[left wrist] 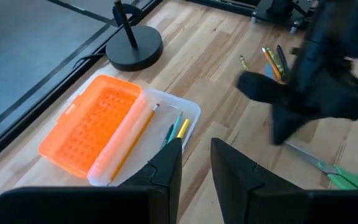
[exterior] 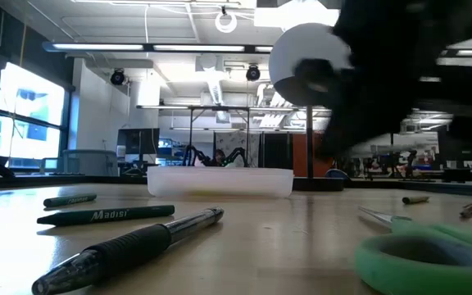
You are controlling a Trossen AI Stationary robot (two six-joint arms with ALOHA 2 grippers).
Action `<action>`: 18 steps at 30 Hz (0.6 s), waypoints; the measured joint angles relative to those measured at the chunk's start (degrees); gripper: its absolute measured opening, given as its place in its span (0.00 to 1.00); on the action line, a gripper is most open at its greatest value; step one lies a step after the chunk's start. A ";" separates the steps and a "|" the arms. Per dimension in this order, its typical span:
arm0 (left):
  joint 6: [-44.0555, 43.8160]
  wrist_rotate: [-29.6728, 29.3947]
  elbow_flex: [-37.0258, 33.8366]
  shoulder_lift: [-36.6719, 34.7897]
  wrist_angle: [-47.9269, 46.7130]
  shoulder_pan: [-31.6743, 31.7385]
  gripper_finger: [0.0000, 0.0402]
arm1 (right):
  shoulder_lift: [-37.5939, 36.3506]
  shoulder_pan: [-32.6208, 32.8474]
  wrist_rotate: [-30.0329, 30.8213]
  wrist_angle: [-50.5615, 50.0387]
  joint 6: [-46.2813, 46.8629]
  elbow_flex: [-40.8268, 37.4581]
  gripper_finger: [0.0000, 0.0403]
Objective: Pick & place school supplies into a supply box
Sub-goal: Put the blue pencil into the transparent supply box
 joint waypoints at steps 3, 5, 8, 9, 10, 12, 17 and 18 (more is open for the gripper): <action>0.00 -0.01 0.00 0.00 0.00 -0.01 0.29 | -0.02 -5.96 0.27 4.29 -5.21 2.34 0.00; -0.02 0.01 0.00 0.00 0.02 0.02 0.29 | -0.02 -10.42 -1.69 9.53 -7.03 2.69 0.00; -0.02 0.36 0.00 0.00 0.02 0.01 0.29 | 0.39 -17.59 -6.68 18.90 -7.01 2.76 0.00; -0.02 0.65 0.00 0.00 0.02 0.02 0.29 | 0.78 -19.76 -9.59 21.21 -6.90 2.84 0.00; -0.02 0.85 0.00 0.00 0.02 -0.01 0.29 | 1.53 -21.98 -13.25 23.18 -6.53 2.85 0.00; -0.02 0.87 0.00 0.00 0.04 0.00 0.29 | 3.97 -25.26 -19.79 27.37 -3.10 2.85 0.00; -0.02 0.53 0.00 0.00 0.04 0.00 0.29 | 11.22 -27.73 -22.21 33.30 -1.15 3.69 0.00; -0.01 0.08 0.00 0.00 0.07 -0.01 0.29 | 12.66 -27.71 -20.75 32.60 -2.77 4.84 0.00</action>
